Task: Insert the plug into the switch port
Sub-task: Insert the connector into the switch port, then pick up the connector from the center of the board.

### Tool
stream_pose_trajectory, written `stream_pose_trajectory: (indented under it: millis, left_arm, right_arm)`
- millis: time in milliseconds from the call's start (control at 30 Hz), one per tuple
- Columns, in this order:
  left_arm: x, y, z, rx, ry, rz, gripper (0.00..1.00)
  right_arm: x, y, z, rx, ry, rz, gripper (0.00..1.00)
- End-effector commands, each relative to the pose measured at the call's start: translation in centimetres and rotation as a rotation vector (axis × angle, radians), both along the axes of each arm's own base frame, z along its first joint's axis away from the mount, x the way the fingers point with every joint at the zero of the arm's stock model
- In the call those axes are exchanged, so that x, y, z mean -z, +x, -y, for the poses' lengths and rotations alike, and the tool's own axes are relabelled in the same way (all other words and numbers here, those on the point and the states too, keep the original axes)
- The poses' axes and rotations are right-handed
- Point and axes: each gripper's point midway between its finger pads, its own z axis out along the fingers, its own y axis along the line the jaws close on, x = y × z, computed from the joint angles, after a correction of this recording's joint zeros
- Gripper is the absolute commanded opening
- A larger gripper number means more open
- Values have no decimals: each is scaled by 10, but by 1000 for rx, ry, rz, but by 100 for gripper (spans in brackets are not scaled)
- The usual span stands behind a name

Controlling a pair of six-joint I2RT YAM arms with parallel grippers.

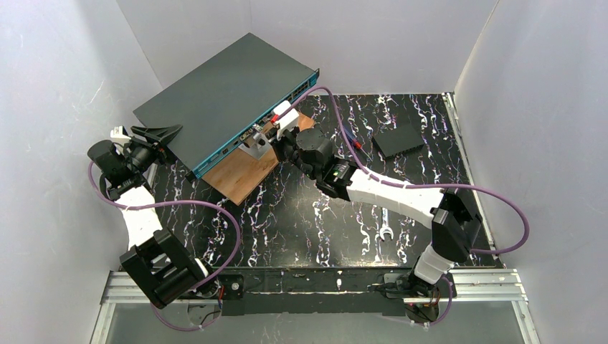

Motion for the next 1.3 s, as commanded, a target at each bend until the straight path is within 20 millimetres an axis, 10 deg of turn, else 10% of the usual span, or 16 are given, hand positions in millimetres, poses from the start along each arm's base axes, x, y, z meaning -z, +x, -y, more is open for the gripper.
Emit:
stream_pose_trajectory:
  millis: [0, 1267]
  left_arm:
    - [11, -9, 12, 55, 14, -9, 0]
    - [11, -9, 12, 56, 12, -11, 0]
  right_arm:
    - [-38, -2, 1, -8, 93, 47, 10]
    - [-58, 0, -15, -47, 157, 99, 1]
